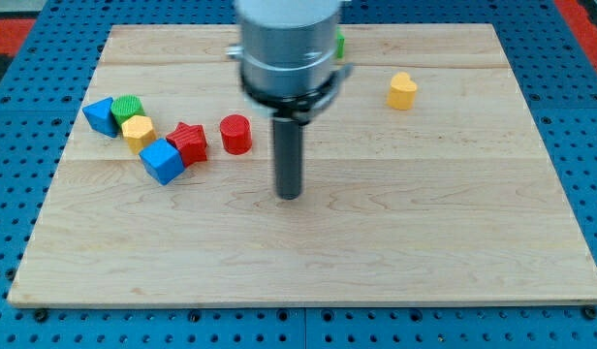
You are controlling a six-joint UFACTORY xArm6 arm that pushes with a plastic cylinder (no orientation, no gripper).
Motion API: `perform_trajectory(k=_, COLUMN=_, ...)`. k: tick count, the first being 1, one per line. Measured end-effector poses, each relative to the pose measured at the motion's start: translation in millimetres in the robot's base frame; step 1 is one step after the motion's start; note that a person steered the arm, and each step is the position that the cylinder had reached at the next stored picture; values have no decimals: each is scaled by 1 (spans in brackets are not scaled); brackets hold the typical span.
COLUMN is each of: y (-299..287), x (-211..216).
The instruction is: Push the red star towards green star
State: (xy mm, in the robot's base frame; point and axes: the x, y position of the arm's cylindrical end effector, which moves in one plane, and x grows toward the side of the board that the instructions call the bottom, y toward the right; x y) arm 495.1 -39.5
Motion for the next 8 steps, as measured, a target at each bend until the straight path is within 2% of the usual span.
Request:
perform_trajectory(k=1, y=-69, x=-13)
perform_trajectory(k=2, y=-111, x=-33)
perform_trajectory(k=4, y=-109, x=-57)
perform_trajectory(k=5, y=-96, x=-96)
perform_trajectory(k=7, y=-26, x=-153)
perform_trajectory(k=8, y=-22, x=-171)
